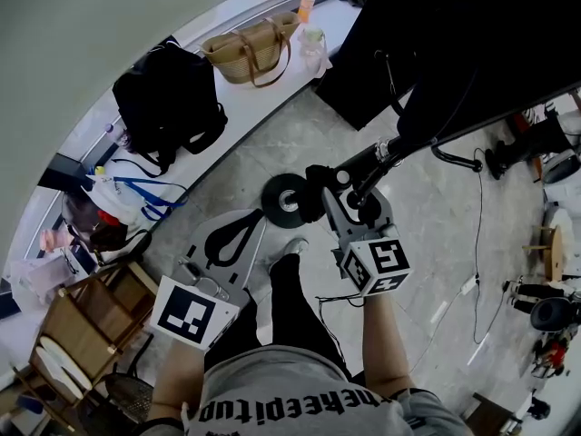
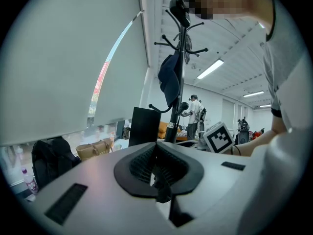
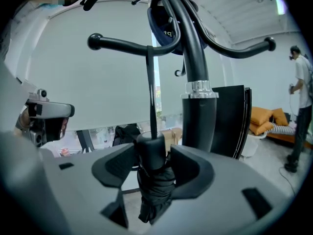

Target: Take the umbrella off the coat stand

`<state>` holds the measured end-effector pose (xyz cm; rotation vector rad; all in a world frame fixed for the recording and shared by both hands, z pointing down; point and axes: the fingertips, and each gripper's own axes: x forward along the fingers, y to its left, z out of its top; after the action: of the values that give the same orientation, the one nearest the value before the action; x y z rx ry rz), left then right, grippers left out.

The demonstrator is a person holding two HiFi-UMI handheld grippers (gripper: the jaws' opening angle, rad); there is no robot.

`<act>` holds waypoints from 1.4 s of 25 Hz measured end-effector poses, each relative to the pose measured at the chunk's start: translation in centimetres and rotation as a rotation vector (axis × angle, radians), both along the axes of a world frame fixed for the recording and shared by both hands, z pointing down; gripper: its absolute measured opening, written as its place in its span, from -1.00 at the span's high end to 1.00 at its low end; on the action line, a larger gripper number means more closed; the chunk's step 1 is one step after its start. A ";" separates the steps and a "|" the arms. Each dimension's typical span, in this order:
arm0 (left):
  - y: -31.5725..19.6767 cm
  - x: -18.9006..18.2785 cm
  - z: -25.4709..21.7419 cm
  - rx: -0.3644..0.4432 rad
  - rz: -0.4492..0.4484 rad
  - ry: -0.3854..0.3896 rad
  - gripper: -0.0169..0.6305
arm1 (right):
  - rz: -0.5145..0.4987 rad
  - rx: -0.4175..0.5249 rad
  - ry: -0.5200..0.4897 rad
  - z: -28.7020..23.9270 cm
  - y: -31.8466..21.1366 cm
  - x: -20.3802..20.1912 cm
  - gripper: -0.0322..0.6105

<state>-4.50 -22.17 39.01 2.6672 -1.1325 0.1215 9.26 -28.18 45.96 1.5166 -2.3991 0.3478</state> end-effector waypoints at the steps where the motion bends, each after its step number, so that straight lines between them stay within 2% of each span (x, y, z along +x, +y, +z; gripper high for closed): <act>1: -0.1 -0.1 0.1 -0.002 -0.002 0.001 0.90 | 0.000 0.000 0.002 0.1 -0.2 0.0 0.20; 28: -1.3 -1.8 0.6 -0.012 -0.044 0.008 0.90 | 0.010 0.002 0.009 1.0 -2.2 -1.3 0.13; 35: -0.8 -1.9 0.5 -0.014 -0.039 0.002 0.90 | 0.013 0.018 -0.023 0.5 -1.7 -1.2 0.16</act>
<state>-6.37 -22.99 39.55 2.6309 -1.1774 0.1187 8.10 -29.86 46.42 1.5450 -2.4168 0.3490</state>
